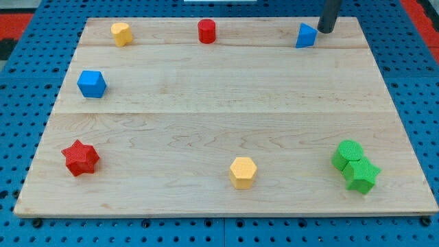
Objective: Move blue triangle to the center
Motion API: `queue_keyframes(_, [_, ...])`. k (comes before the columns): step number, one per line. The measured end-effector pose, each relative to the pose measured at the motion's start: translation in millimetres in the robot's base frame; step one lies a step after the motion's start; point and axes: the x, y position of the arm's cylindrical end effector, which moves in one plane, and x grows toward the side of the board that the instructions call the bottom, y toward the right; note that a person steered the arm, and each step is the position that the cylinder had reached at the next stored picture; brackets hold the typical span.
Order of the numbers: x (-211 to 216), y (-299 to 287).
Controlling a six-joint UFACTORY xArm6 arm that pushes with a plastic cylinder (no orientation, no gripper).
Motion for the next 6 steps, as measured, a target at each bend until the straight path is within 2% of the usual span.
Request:
queue_keyframes(1, [42, -66])
queue_keyframes(2, [65, -111])
queue_keyframes(3, [65, -100])
queue_keyframes(4, [34, -53])
queue_keyframes(5, [-3, -57])
queue_keyframes(6, [48, -159])
